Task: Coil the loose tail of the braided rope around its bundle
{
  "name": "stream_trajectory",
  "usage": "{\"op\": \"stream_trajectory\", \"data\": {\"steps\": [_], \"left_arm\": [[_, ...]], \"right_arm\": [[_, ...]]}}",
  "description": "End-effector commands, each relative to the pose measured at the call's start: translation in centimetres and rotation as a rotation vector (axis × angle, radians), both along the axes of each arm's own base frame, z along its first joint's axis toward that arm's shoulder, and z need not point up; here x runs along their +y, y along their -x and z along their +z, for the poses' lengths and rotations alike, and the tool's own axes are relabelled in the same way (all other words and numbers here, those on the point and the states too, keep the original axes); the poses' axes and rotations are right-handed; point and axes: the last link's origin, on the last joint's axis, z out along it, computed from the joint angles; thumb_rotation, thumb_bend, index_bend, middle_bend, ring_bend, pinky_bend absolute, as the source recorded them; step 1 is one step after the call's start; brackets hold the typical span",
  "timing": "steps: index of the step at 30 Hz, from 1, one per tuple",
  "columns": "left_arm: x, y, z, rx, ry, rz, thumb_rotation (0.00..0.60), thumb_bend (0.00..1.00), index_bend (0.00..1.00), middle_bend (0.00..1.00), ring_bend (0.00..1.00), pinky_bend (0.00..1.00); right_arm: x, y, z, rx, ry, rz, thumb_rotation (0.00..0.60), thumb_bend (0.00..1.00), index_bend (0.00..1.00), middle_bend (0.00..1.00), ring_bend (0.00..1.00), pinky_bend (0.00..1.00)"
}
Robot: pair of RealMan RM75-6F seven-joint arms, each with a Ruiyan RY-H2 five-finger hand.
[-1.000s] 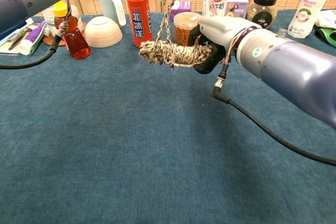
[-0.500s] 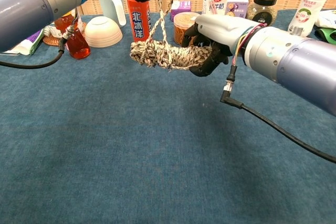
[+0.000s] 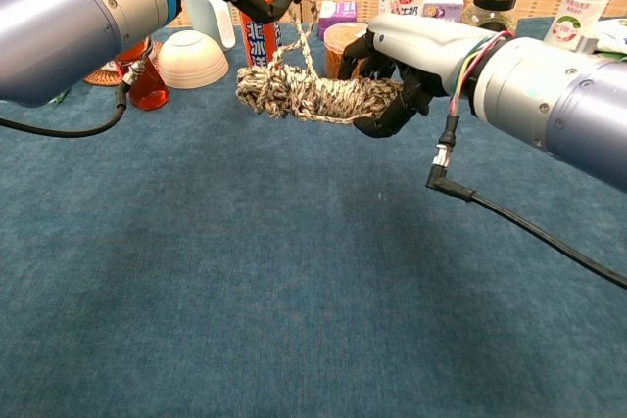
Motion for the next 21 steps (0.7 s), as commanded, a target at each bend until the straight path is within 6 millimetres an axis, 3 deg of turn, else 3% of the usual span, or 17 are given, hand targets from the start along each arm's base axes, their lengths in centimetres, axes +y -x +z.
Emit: {"op": "stream_trajectory", "data": {"steps": [1,9,15,18,21], "left_arm": [[0.6,0.6,-0.6,0.029,-0.015,0.017,0.6,0.49,0.76,0.0,0.0,0.0],[1.4,1.9,-1.6,0.061,-0.02,0.037,0.6,0.49,0.74,0.0,0.0,0.0],[1.8,2.3,-2.4,0.083,-0.033,0.044,0.6,0.49,0.67,0.0,0.0,0.0],[1.9,2.4,-2.7,0.109,-0.049,0.041,0.6,0.49,0.6,0.0,0.0,0.0],[1.9,2.4,-2.9,0.138,-0.057,0.034,0.6,0.49,0.39,0.0,0.0,0.0]], "right_arm": [[0.0,-0.1,0.4,-0.008,0.002,0.003,0.6,0.56,0.69,0.6,0.42,0.66],[-0.1,-0.2,1.3,-0.031,0.002,-0.002,0.6,0.56,0.69,0.6,0.42,0.66],[-0.4,-0.2,1.8,-0.037,0.007,-0.007,0.6,0.56,0.69,0.6,0.42,0.66],[-0.6,-0.2,2.1,-0.04,0.01,-0.013,0.6,0.56,0.69,0.6,0.42,0.66],[-0.7,-0.1,2.2,-0.043,0.011,-0.021,0.6,0.56,0.69,0.6,0.42,0.66]]}}
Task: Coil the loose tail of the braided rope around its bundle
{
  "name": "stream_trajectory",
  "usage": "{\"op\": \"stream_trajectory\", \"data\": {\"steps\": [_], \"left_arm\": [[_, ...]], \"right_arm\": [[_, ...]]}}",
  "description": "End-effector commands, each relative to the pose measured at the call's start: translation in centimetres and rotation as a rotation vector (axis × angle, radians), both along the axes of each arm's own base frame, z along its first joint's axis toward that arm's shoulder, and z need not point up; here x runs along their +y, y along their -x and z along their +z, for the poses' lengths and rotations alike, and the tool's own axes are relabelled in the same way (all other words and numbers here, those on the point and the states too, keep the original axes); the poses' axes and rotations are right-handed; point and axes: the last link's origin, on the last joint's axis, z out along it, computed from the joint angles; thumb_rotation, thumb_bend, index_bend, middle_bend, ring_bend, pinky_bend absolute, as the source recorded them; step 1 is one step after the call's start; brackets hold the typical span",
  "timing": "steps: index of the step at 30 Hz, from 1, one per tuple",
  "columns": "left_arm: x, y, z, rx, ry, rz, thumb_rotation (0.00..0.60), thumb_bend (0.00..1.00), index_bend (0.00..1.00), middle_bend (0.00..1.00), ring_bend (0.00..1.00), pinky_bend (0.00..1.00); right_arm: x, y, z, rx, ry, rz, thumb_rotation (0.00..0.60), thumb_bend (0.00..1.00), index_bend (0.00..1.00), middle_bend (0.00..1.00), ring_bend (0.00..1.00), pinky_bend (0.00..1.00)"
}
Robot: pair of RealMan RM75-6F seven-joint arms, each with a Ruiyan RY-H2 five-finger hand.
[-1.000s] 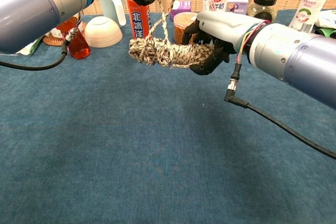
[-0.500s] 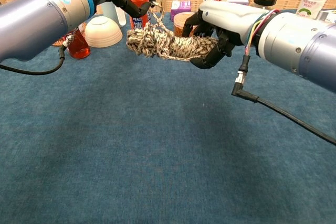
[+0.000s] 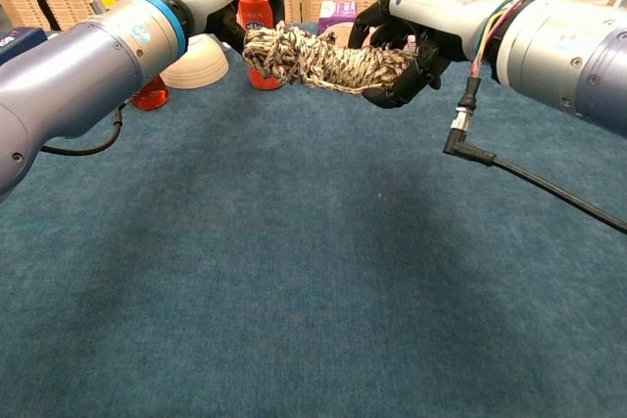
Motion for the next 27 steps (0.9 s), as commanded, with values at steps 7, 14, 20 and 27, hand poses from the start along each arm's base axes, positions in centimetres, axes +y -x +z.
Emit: {"op": "stream_trajectory", "data": {"steps": [7,14,20,27], "left_arm": [[-0.2,-0.2,0.2,0.024,-0.012,-0.012,0.6,0.48,0.0,0.0,0.0,0.0],[-0.3,-0.5,1.1,0.038,-0.039,-0.028,0.6,0.48,0.0,0.0,0.0,0.0],[-0.3,-0.4,1.9,0.019,-0.05,-0.04,0.6,0.48,0.0,0.0,0.0,0.0],[-0.5,-0.1,4.0,-0.031,-0.059,-0.057,0.6,0.47,0.0,0.0,0.0,0.0]], "right_arm": [[-0.3,0.2,0.4,-0.003,0.006,-0.01,0.6,0.56,0.69,0.6,0.42,0.66],[-0.6,0.3,0.6,-0.006,0.011,-0.015,0.6,0.56,0.69,0.6,0.42,0.66],[-0.7,0.4,0.7,-0.003,0.018,-0.016,0.6,0.56,0.69,0.6,0.42,0.66],[-0.9,0.4,1.1,-0.007,0.031,-0.023,0.6,0.56,0.69,0.6,0.42,0.66]]}}
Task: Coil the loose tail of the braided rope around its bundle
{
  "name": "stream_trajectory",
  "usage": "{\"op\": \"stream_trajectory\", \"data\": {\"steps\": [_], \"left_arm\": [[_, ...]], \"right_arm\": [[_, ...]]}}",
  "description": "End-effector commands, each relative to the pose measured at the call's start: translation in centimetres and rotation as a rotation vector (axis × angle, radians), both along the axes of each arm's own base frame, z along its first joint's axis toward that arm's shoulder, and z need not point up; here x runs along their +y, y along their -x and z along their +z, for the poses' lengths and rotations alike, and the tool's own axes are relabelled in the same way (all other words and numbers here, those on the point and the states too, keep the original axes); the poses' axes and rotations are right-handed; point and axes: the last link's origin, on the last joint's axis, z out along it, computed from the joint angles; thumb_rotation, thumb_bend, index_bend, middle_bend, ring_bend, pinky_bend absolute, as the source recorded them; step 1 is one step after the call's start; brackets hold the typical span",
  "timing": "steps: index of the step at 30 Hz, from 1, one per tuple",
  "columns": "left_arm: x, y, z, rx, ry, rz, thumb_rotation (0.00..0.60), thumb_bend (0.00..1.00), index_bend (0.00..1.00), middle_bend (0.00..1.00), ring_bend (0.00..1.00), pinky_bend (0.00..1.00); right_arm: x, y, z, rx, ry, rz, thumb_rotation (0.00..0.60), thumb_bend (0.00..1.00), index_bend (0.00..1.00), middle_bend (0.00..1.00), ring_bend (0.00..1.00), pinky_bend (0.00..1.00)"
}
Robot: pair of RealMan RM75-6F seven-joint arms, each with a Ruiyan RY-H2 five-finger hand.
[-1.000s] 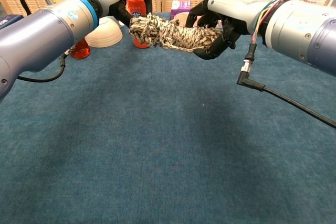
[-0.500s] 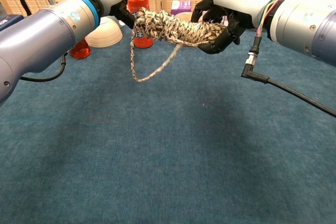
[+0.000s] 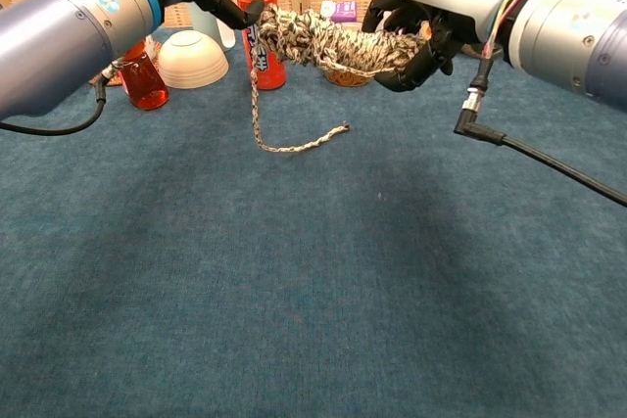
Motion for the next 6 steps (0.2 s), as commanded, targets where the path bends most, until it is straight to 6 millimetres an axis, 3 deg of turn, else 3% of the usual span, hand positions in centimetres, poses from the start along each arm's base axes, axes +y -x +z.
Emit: {"op": "stream_trajectory", "data": {"steps": [1,6], "left_arm": [[0.0,0.1,1.2,-0.023,-0.008,-0.006,0.6,0.47,0.0,0.0,0.0,0.0],[-0.3,-0.4,3.6,-0.045,-0.01,-0.012,0.6,0.47,0.0,0.0,0.0,0.0]], "right_arm": [[-0.1,0.0,0.1,-0.002,0.003,-0.003,0.6,0.56,0.69,0.6,0.42,0.66],[-0.2,-0.1,0.3,-0.004,0.01,-0.007,0.6,0.56,0.69,0.6,0.42,0.66]]}}
